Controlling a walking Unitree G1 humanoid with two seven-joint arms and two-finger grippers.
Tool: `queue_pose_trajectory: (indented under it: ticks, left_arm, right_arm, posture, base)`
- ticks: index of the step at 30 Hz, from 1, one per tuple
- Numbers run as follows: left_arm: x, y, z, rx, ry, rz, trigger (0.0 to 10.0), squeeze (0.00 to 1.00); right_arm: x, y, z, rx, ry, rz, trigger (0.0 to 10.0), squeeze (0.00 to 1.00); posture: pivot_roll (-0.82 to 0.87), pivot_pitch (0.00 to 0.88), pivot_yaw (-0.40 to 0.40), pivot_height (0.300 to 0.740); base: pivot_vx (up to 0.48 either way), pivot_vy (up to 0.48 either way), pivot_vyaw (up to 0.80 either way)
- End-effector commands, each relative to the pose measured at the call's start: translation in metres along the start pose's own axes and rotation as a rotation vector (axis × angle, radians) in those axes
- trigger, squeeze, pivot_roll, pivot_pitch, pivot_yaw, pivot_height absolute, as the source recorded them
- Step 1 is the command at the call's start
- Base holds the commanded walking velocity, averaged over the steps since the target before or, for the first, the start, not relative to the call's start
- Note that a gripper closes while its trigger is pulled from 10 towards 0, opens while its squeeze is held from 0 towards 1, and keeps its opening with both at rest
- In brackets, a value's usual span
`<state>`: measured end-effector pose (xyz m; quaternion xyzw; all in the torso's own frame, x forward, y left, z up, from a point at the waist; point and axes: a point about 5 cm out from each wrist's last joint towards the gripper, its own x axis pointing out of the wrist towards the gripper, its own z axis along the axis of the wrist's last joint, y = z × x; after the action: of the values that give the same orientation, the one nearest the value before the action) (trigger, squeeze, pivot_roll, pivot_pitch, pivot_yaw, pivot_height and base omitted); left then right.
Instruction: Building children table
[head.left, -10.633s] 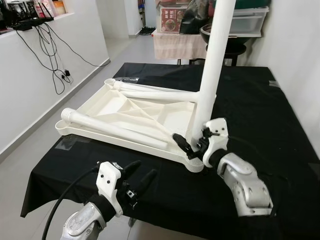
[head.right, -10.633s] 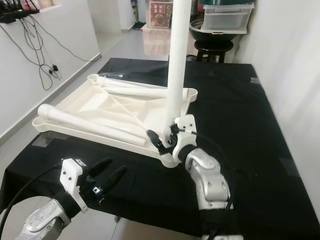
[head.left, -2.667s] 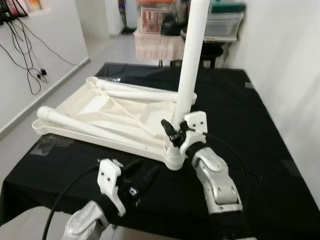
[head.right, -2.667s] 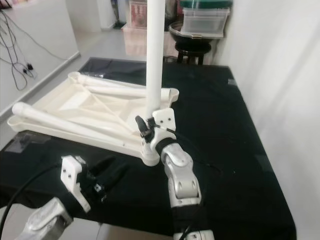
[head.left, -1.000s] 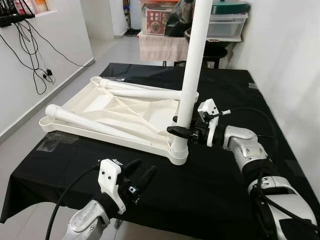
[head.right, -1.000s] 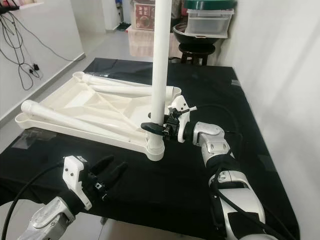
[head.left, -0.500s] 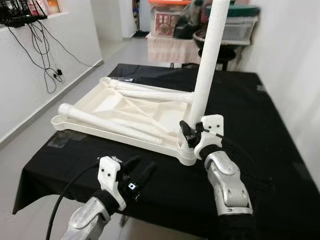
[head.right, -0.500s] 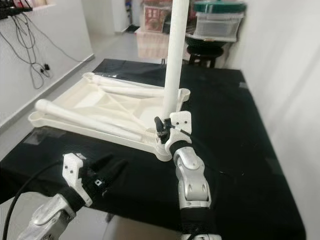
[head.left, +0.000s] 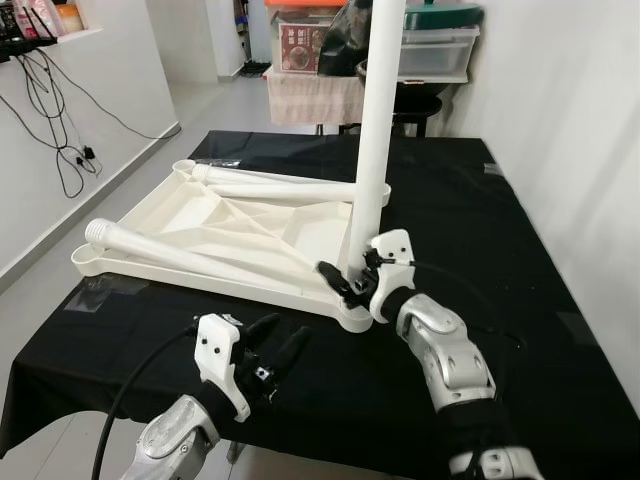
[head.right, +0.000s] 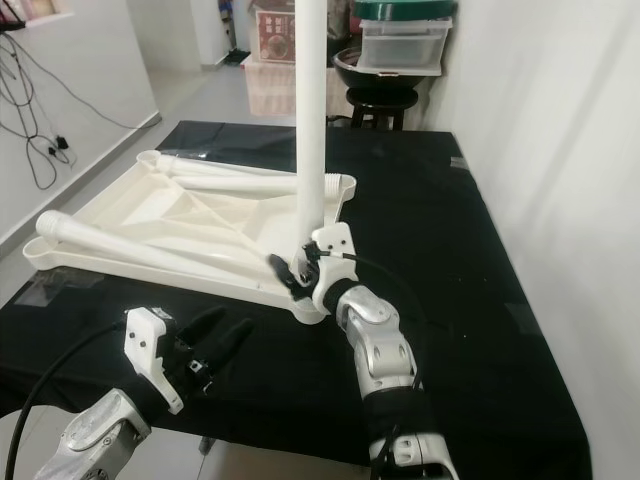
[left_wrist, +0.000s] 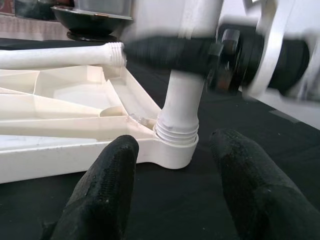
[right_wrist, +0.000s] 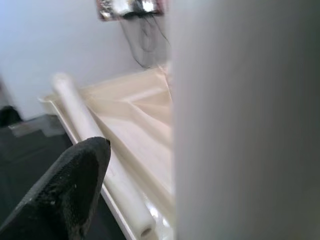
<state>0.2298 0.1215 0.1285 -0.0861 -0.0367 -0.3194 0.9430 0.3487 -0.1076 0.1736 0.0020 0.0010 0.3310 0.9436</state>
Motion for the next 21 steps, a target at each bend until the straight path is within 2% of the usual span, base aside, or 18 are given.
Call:
queue_pose_trajectory:
  ticks: [1,3,5,6,8,12,13,14,21]
  left_arm:
    - [0.0,0.002,-0.004,-0.002,0.013,0.009,10.0,0.0]
    - [0.001,0.001,-0.005,-0.004,0.013,0.006,10.0,0.0]
    - [0.001,0.001,-0.005,-0.004,0.013,0.006,10.0,0.0]
    - [0.002,0.001,-0.005,-0.005,0.012,0.005,10.0,0.0]
    - [0.002,0.001,-0.005,-0.004,0.012,0.006,10.0,0.0]
    - [0.003,0.0,-0.006,-0.004,0.01,0.008,10.0,0.0]
    - [0.003,0.0,-0.006,-0.006,0.01,0.007,10.0,0.0]
    - [0.003,0.0,-0.006,-0.009,0.011,0.006,10.0,0.0]
    - [0.0,-0.001,-0.007,-0.019,0.018,0.003,10.0,0.0]
  right_arm:
    - [0.001,-0.001,0.0,0.008,-0.006,0.066,10.0,0.0]
    - [0.001,-0.011,0.0,-0.05,0.022,0.184,10.0,0.0]
    - [0.001,-0.011,0.0,-0.05,0.022,0.184,10.0,0.0]
    - [0.0,-0.015,-0.003,-0.08,0.055,0.241,10.0,0.0]
    - [-0.001,-0.017,-0.005,-0.096,0.08,0.277,10.0,0.0]
    - [0.001,-0.021,-0.001,-0.092,0.093,0.349,10.0,0.0]
    - [0.003,-0.022,0.004,-0.079,0.084,0.375,7.6,0.0]
    - [0.005,-0.023,0.007,-0.061,0.077,0.395,0.2,0.0]
    - [0.003,-0.028,0.008,-0.03,0.079,0.469,0.0,0.0]
  posture:
    - [0.04,0.0,-0.017,0.74]
    - [0.04,0.0,-0.024,0.74]
    - [0.04,0.0,-0.024,0.74]
    - [0.04,0.0,-0.023,0.74]
    - [0.04,0.0,-0.023,0.74]
    - [0.05,0.0,-0.026,0.74]
    - [0.05,0.0,-0.024,0.74]
    - [0.05,0.0,-0.024,0.74]
    - [0.05,0.0,-0.017,0.74]
  base:
    - [0.0,0.0,0.0]
    - [0.0,0.0,0.0]
    - [0.0,0.0,0.0]
    - [0.0,0.0,0.0]
    - [0.0,0.0,0.0]
    - [0.0,0.0,0.0]
    - [0.0,0.0,0.0]
    - [0.0,0.0,0.0]
    - [0.0,0.0,0.0]
